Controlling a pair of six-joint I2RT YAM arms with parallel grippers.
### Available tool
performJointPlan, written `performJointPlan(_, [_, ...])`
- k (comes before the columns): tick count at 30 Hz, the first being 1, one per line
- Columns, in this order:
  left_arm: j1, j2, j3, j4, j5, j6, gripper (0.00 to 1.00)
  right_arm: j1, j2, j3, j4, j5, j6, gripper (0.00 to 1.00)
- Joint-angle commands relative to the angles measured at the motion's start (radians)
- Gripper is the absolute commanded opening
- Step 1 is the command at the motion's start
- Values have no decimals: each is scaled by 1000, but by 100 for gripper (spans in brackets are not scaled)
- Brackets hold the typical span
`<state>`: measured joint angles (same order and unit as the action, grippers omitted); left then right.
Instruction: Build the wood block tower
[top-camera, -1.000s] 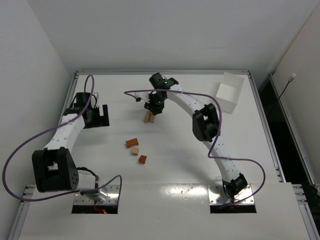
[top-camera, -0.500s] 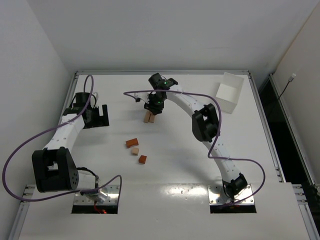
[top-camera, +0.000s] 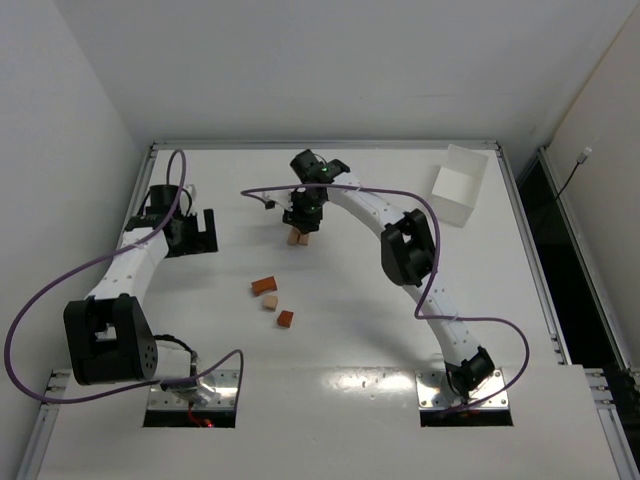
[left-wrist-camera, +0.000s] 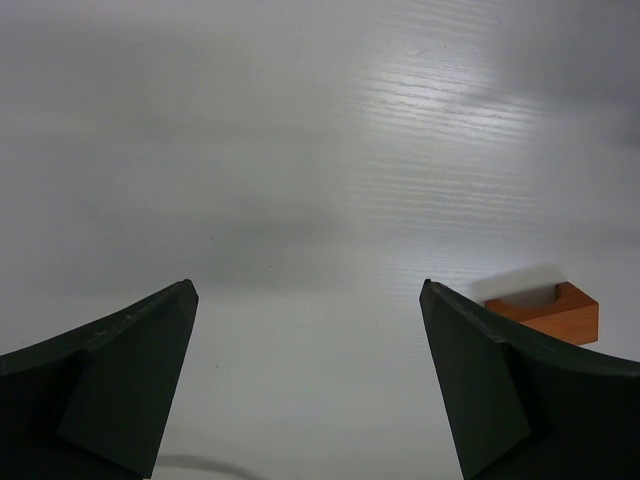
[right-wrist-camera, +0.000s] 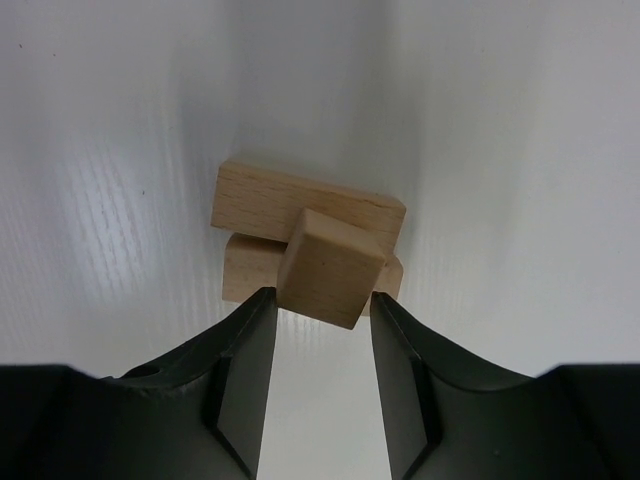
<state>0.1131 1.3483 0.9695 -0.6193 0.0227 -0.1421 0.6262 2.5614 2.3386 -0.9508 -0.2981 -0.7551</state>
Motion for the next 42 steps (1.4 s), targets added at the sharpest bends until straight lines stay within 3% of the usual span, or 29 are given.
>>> performJointPlan(1, [16, -5, 9, 16, 13, 6, 93, 1, 3, 41, 24, -12, 2, 39])
performJointPlan(7, [16, -5, 0, 16, 22, 6, 93, 1, 3, 41, 49, 8, 26, 42])
performJointPlan(11, [16, -5, 0, 16, 31, 6, 93, -19, -50, -2, 96, -2, 82, 67])
performJointPlan(15, [16, -23, -9, 16, 42, 6, 93, -54, -151, -24, 126, -36, 172, 77])
performJointPlan(20, [16, -52, -28, 16, 60, 6, 93, -98, -320, -35, 103, -125, 252, 76])
performJointPlan(24, [16, -74, -28, 26, 37, 6, 94, -83, -417, -56, -63, -364, 292, 68])
performJointPlan(27, [31, -84, -28, 35, -35, -27, 100, -24, -467, -187, -146, -464, 264, 64])
performJointPlan(31, [82, -84, -37, 35, -46, -62, 100, 96, -559, -462, -100, -435, 241, 54])
performJointPlan(36, [137, -74, -37, 44, -64, -86, 100, 217, -628, -703, 172, -242, 403, 47])
performJointPlan(42, [169, -132, -60, 53, -35, -96, 100, 342, -629, -763, 320, -58, 505, 47])
